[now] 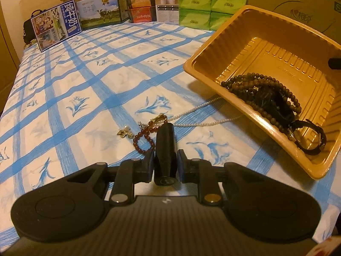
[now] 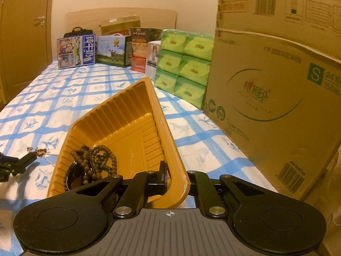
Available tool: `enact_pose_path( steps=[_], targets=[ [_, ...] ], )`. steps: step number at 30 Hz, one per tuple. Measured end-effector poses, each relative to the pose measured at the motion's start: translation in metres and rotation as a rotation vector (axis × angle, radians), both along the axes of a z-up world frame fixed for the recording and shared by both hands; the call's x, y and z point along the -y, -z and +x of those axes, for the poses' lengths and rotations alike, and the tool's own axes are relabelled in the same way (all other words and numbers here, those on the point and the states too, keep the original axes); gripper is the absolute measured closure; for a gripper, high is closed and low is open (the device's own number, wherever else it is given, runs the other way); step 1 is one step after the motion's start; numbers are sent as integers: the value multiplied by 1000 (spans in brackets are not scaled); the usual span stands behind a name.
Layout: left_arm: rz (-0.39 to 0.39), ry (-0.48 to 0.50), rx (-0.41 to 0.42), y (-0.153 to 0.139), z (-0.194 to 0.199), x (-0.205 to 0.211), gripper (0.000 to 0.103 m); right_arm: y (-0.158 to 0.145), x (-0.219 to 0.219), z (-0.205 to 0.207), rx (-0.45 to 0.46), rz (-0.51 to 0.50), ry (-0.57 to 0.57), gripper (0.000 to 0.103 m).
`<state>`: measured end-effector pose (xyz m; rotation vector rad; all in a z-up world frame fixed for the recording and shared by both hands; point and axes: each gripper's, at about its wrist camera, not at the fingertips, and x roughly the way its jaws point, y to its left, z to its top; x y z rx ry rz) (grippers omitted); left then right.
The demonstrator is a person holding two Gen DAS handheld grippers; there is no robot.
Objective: Organize jewelry
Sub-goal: 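Grasp the black cylindrical case with the left gripper and place it in the tray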
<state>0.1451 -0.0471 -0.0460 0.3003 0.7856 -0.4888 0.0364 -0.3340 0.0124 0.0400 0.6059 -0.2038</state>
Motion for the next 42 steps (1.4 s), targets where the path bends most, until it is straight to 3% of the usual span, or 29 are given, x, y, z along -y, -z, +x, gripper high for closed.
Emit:
enact_pose_path(
  steps=[14, 24, 34, 42],
  targets=[
    [-72, 46, 16, -26, -3, 23, 83, 1, 12, -7, 1, 2, 27, 97],
    [-158, 165, 26, -55, -11, 82, 83, 6, 5, -10, 1, -38, 13, 97],
    [-153, 266, -1, -46, -23, 135, 83, 5, 8, -10, 2, -14, 15, 97],
    [-170, 217, 23, -50, -22, 111, 78, 5, 5, -9, 15, -25, 0, 97]
  ],
)
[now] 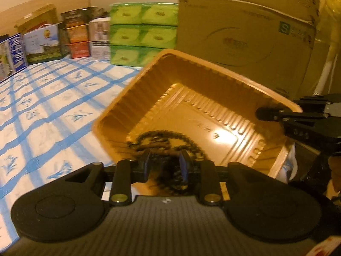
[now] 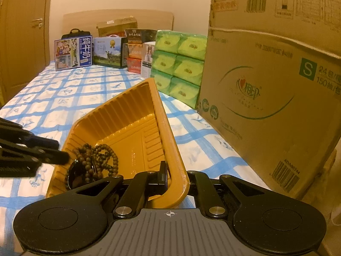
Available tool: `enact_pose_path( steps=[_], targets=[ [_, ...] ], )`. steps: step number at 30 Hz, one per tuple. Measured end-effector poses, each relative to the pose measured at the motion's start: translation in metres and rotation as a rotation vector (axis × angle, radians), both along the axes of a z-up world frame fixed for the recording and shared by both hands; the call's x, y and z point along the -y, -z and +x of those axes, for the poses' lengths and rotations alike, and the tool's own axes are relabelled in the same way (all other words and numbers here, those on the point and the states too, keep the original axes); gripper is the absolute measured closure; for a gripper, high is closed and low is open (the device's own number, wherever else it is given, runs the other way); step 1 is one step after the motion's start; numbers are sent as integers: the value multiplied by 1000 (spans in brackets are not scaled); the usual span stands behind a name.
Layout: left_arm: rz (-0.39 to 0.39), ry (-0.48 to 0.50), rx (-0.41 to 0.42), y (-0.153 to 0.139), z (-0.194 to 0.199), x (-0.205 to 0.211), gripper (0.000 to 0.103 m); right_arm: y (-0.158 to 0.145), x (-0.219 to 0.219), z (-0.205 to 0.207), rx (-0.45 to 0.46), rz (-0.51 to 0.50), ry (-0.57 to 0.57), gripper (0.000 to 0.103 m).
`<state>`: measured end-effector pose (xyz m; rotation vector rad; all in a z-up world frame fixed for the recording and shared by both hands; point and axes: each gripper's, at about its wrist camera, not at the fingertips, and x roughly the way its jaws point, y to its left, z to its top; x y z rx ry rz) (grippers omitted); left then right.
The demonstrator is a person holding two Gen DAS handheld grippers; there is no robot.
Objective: Organize jewelry
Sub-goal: 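Grasp the black cylindrical case with the left gripper and place it in the tray, then pinch the pearl necklace with the left gripper and pull it from the pile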
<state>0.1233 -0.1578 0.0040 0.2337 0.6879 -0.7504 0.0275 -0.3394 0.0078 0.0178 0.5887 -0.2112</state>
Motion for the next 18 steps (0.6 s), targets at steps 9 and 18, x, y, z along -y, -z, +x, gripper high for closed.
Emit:
enact_pose_path(
  steps=[9, 18],
  targets=[
    [46, -154, -10, 13, 14, -62, 78, -7, 2, 1, 53, 18, -32, 97],
    [171, -143, 20, 39, 19, -69, 78, -10, 14, 6, 60, 90, -11, 95]
  ],
)
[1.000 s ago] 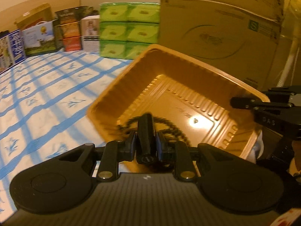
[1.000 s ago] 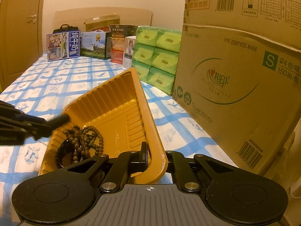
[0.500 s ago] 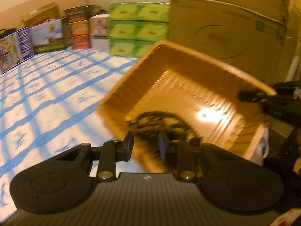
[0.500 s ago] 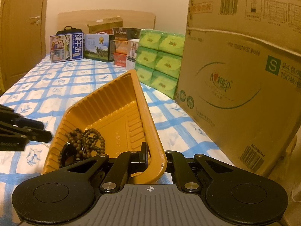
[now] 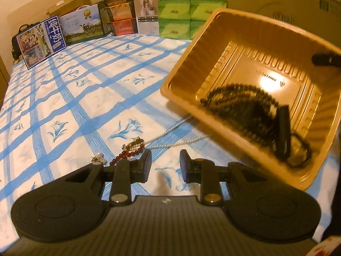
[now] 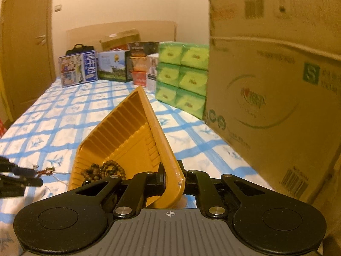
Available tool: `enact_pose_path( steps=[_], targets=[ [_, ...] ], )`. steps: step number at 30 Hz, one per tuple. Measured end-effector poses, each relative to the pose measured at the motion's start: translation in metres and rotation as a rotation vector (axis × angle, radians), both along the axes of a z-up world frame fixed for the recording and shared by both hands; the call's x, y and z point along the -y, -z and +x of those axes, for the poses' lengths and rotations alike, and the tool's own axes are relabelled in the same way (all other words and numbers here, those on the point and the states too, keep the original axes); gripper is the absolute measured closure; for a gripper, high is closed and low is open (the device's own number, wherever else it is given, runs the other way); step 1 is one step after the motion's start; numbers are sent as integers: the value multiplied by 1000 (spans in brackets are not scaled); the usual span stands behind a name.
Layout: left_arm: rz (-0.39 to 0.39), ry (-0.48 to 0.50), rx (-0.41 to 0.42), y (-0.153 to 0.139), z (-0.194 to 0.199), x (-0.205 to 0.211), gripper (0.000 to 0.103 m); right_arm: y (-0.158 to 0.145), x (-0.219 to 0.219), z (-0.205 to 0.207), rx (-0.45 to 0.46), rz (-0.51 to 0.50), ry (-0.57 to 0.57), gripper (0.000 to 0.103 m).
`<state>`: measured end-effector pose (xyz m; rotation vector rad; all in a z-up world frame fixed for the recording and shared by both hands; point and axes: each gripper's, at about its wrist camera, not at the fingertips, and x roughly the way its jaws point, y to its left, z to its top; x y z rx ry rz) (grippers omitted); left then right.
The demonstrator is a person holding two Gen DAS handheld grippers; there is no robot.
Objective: Organize jewelry
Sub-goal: 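Pinch the pearl necklace with the left gripper and pull it from the pile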
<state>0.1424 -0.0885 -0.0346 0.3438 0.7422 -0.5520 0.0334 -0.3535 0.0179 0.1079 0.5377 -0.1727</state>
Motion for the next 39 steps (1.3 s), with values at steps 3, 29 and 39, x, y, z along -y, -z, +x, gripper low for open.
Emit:
enact_pose_path(
  steps=[3, 29, 39],
  targets=[
    [8, 7, 0, 6, 2, 3, 78, 8, 4, -4, -6, 1, 20, 96],
    [128, 154, 8, 35, 60, 42, 78, 47, 12, -38, 23, -4, 92, 97],
    [175, 159, -2, 38, 64, 46, 103, 53, 11, -44, 38, 4, 101, 97]
  ],
)
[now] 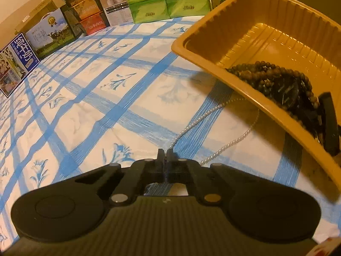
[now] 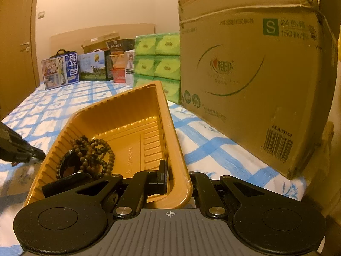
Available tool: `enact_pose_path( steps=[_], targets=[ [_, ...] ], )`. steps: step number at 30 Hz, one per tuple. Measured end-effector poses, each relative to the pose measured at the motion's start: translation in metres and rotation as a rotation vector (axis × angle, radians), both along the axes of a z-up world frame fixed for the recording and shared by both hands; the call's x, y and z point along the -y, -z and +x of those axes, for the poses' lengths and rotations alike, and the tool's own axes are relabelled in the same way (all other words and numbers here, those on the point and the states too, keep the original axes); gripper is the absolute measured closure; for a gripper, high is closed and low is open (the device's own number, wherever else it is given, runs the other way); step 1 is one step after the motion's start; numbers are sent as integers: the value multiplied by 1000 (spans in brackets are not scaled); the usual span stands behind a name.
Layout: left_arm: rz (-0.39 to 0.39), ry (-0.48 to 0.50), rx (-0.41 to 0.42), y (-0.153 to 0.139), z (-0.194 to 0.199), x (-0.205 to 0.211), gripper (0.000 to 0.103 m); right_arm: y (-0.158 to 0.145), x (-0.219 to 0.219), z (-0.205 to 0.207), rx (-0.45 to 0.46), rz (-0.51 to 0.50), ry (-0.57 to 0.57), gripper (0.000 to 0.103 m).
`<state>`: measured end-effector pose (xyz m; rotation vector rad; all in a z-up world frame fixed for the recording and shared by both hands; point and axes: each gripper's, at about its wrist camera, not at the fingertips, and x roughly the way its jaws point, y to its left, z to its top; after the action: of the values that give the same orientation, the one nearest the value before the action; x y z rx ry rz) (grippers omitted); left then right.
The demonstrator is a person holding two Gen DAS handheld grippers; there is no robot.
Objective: Organize jewelry
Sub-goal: 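Pinch the pearl necklace with the left gripper and pull it from the pile, then lift the pearl necklace with the left gripper and lower it into the tray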
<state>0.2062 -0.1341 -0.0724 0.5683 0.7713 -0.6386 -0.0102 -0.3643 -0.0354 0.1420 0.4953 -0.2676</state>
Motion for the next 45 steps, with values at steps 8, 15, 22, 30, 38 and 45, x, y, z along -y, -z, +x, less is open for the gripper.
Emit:
enact_pose_path(
  steps=[8, 15, 22, 30, 38, 45],
  targets=[
    [-34, -116, 11, -13, -4, -45, 103, -7, -2, 6, 14, -17, -18, 97],
    [-81, -79, 7, -21, -13, -55, 103, -5, 4, 9, -3, -9, -17, 97],
    [-53, 31, 0, -11, -7, -19, 80, -7, 0, 10, 6, -34, -32, 97],
    [21, 61, -1, 1, 7, -3, 103, -5, 5, 18, 11, -37, -48, 96],
    [42, -60, 58, -1, 1, -32, 103, -2, 2, 14, 26, -61, -41, 96],
    [2, -139, 35, -11, -4, -76, 103, -2, 3, 15, 6, -28, -24, 96]
  ],
)
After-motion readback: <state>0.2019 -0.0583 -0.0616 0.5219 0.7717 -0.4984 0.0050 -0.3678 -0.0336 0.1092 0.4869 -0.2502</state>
